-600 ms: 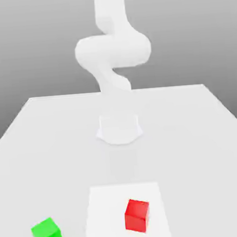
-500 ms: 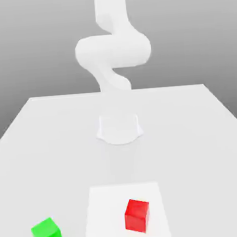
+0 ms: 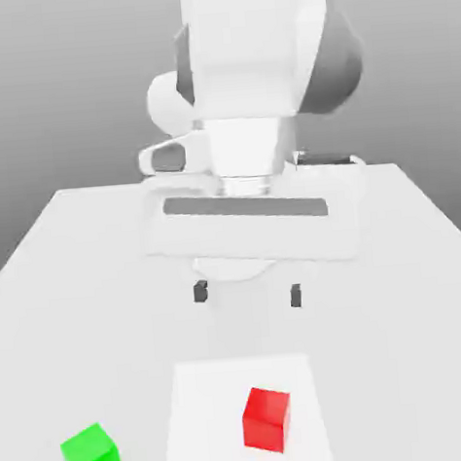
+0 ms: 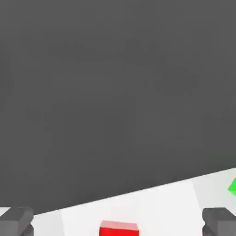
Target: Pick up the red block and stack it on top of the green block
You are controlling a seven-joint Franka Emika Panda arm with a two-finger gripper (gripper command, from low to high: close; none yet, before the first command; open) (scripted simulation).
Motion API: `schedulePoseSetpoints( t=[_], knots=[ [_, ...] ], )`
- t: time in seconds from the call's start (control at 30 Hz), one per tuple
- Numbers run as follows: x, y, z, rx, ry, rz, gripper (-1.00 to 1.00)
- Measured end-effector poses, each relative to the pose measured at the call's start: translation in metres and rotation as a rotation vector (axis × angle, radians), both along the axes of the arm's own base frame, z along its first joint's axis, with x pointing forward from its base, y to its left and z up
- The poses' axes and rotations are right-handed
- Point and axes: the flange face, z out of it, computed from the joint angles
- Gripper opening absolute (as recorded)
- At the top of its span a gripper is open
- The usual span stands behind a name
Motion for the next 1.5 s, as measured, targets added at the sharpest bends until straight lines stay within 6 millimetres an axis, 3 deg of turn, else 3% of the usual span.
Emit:
schedulePoseSetpoints(
  t=[0.17,0.33,0.37,0.6,0.77,0.8,0.87,0.97,1.1,1.23,1.27,1.5],
  knots=[
    [-0.023,0.007,-0.091,0.036,0.139,-0.051,0.00],
    [-0.027,0.008,-0.153,0.041,0.156,-0.058,0.00],
    [-0.028,0.008,-0.160,0.041,0.157,-0.058,-1.00],
    [-0.027,0.008,-0.159,0.041,0.156,-0.058,-1.00],
    [-0.027,0.008,-0.108,0.040,0.156,-0.059,-1.00],
    [-0.024,-0.001,-0.100,0.041,0.156,-0.077,-1.00],
    [-0.013,-0.038,-0.091,0.047,0.156,-0.148,-1.00],
    [-0.001,-0.103,-0.079,0.057,0.154,-0.268,-1.00],
    [0.000,-0.191,-0.068,0.070,0.148,-0.419,-1.00],
    [-0.001,-0.207,-0.113,0.072,0.147,-0.447,-1.00],
    [-0.001,-0.208,-0.122,0.071,0.147,-0.448,1.00],
    [-0.001,-0.208,-0.121,0.071,0.147,-0.449,1.00]
  ],
)
